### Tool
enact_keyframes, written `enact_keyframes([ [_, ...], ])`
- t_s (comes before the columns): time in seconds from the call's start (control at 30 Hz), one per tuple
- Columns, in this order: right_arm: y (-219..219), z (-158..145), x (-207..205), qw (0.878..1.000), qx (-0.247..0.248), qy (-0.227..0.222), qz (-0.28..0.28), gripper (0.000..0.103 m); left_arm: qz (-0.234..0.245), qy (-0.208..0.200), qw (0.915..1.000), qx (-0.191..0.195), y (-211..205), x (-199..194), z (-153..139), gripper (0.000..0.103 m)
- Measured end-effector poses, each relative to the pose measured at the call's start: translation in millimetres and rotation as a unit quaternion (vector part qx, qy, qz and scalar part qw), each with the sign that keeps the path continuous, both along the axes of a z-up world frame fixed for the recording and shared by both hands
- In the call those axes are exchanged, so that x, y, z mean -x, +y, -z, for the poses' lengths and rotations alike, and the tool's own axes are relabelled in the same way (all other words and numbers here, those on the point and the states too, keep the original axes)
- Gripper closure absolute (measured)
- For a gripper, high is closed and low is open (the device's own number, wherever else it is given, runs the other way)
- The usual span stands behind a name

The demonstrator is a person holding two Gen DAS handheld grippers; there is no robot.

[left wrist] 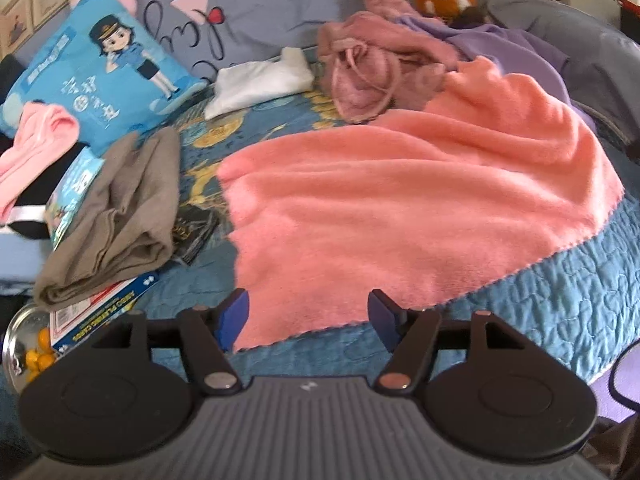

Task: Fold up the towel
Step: 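Grasp a blanket corner with the right tool and pull it to spread the blanket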

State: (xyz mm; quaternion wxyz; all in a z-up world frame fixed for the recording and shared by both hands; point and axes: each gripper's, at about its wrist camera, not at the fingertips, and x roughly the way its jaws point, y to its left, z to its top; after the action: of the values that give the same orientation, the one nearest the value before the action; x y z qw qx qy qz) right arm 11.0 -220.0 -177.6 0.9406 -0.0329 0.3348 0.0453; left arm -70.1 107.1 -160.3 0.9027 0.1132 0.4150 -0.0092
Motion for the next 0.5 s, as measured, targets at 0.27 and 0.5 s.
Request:
enact_keyframes([
  [0.27,17,-11,-98,0.998,-0.026,-0.04,-0.051,0.067,0.03,-0.011,0.9995,-0.004,-15,2,-4,0.027],
  [0.5,23,15,-164,0.987,-0.139,0.057,-0.054,0.085,0.046,-0.01,0.9988,-0.01,-26,-1,-3,0.025],
])
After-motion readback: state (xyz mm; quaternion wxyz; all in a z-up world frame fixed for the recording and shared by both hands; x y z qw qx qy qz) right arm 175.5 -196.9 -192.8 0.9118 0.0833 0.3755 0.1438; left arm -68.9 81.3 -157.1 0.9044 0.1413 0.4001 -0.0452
